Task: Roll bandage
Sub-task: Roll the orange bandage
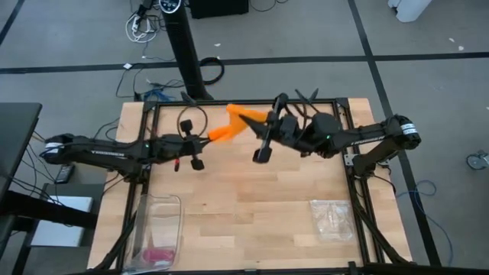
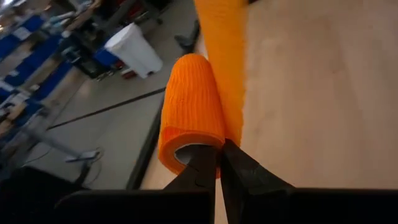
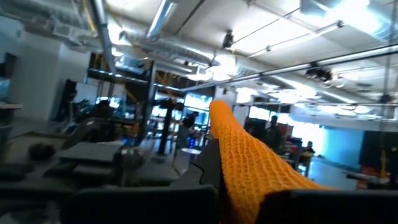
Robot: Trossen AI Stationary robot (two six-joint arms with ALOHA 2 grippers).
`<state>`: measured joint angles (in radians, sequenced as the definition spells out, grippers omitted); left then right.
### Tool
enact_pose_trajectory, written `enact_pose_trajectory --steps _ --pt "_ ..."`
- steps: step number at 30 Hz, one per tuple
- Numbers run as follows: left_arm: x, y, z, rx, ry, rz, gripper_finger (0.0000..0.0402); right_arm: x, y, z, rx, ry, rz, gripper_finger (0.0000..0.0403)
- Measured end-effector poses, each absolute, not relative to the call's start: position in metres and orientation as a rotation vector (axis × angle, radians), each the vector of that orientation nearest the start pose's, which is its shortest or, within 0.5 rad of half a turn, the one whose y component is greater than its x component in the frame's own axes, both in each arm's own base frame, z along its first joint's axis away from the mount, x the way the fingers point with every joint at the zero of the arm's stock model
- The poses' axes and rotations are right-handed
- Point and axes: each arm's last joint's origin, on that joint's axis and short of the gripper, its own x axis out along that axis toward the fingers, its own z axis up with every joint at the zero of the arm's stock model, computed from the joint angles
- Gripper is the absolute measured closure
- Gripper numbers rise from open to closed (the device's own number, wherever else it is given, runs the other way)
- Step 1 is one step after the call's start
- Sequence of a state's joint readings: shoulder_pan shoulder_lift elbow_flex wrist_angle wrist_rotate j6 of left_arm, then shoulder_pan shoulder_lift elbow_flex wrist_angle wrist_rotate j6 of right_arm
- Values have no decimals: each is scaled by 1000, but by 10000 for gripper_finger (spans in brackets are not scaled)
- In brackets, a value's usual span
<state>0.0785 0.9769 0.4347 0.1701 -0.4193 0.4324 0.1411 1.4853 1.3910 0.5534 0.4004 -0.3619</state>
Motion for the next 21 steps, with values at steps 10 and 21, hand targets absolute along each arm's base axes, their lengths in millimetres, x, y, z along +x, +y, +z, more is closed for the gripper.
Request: enact_pose_trajectory --steps 10,21 --pt "225 1 202 486 373 268 391 329 0 456 -248 -407 -441 402" --pt "236 -44 230 466 240 79 391 334 -46 445 -201 -326 -547 402"
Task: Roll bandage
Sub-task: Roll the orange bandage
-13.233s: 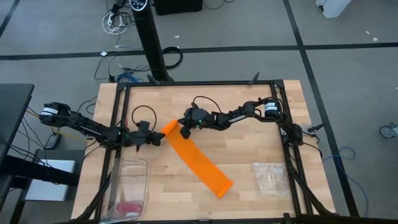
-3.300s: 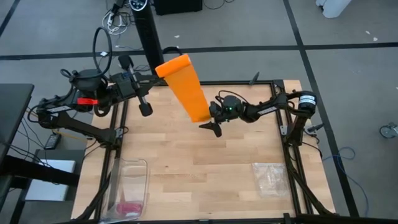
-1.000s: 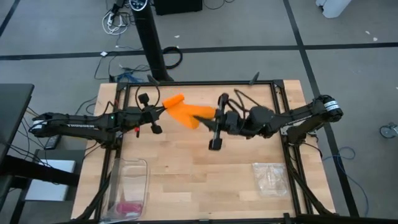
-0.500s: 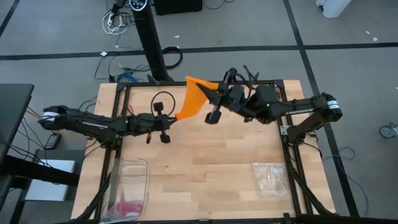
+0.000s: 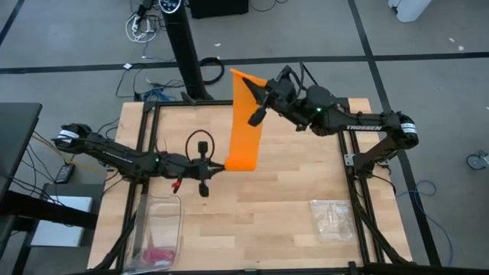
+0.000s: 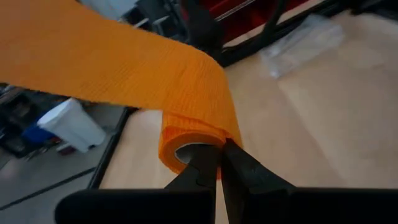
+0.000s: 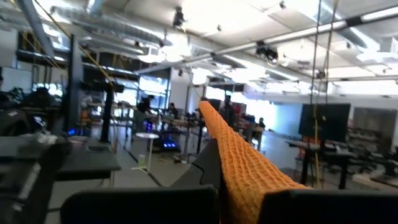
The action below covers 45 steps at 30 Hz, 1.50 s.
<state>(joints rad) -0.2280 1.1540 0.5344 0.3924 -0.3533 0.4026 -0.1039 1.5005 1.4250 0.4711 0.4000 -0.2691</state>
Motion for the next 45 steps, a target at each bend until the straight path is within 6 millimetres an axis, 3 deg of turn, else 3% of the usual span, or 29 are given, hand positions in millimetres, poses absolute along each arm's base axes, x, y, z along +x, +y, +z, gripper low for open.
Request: enact_pose_trajectory --steps 3,7,13,19,34,39,45 --pt "242 -53 233 446 242 36 391 337 -57 441 -183 -330 -566 402" --pt "250 -58 222 440 289 2 391 334 -66 443 -176 -352 -593 402" --pt "258 -60 207 401 337 -33 391 332 -67 450 -178 -390 -578 402" --pt "259 -66 208 388 309 -67 391 330 -72 460 -186 -379 -590 402" --pt "269 -89 251 377 214 -120 391 330 -108 431 32 -135 -650 397" --pt "269 -92 252 376 209 -130 391 329 -116 418 84 -17 -670 364" --pt "268 -94 252 362 209 -134 391 328 -118 413 103 32 -604 294"
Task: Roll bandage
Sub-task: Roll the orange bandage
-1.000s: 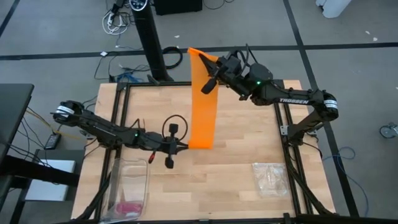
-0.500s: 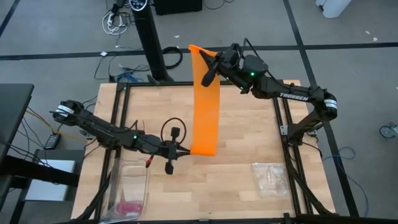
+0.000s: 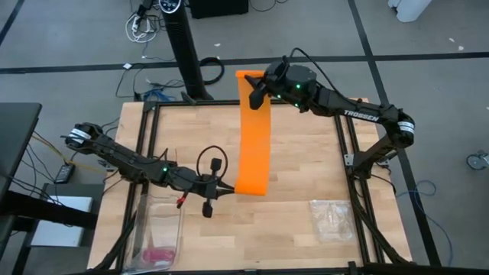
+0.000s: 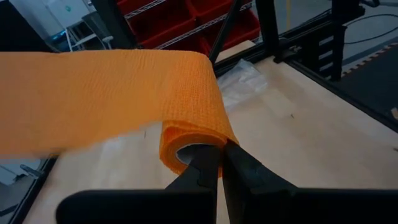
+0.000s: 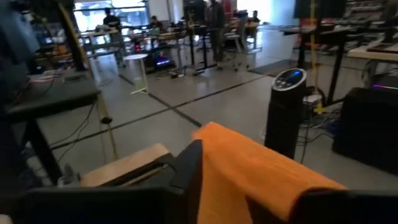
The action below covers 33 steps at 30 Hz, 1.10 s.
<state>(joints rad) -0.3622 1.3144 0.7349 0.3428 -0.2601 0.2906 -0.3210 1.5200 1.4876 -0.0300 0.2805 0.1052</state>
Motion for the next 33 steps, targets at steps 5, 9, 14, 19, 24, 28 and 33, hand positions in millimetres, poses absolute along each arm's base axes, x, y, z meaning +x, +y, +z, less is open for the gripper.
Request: enact_pose_trajectory --steps 5,9,14,19,24,28,33 --pt "268 -94 253 353 207 -135 391 329 -117 411 104 61 -583 236" --pt "268 -95 253 349 202 -153 391 328 -118 406 89 118 -586 209" --pt "266 -94 258 316 183 -151 391 324 -117 401 3 213 -575 210" --pt "257 -89 284 316 194 -131 391 302 -106 408 -36 315 -468 235" --pt "246 -85 326 324 209 -123 391 281 -83 410 -45 432 -363 241" --pt "240 -82 360 322 199 -98 391 277 -66 389 -31 459 -237 229" --pt "231 -78 399 297 152 -70 391 275 -49 335 -12 425 -102 213"
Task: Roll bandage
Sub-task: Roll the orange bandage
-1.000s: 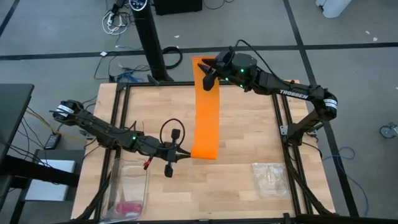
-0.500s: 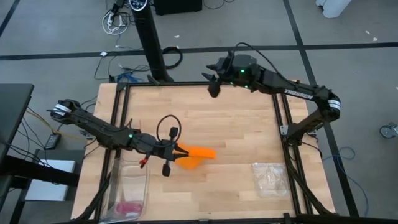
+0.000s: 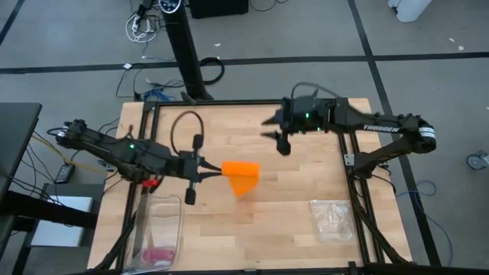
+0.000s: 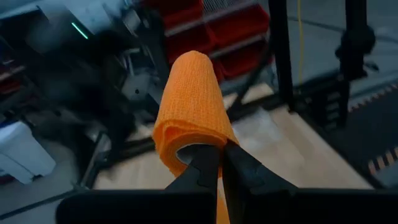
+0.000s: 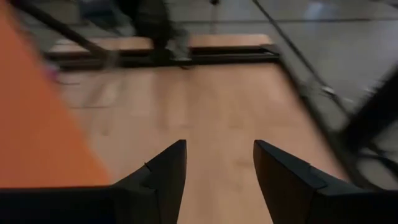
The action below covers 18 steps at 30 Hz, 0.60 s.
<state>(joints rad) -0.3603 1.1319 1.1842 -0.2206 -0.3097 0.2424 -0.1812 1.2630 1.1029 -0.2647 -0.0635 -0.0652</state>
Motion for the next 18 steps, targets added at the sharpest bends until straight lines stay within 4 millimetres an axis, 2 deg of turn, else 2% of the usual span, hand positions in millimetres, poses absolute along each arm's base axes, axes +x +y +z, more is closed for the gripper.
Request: enact_pose_trajectory --steps 5,9,14,18 --pt "220 -71 430 307 134 -1 391 272 -33 281 62 286 15 204" --pt "211 -67 449 314 143 44 391 266 -19 250 100 179 57 203" --pt "207 -64 458 338 141 76 391 261 3 236 133 78 50 195" --pt "205 -63 462 350 130 85 391 265 20 232 129 47 45 167"
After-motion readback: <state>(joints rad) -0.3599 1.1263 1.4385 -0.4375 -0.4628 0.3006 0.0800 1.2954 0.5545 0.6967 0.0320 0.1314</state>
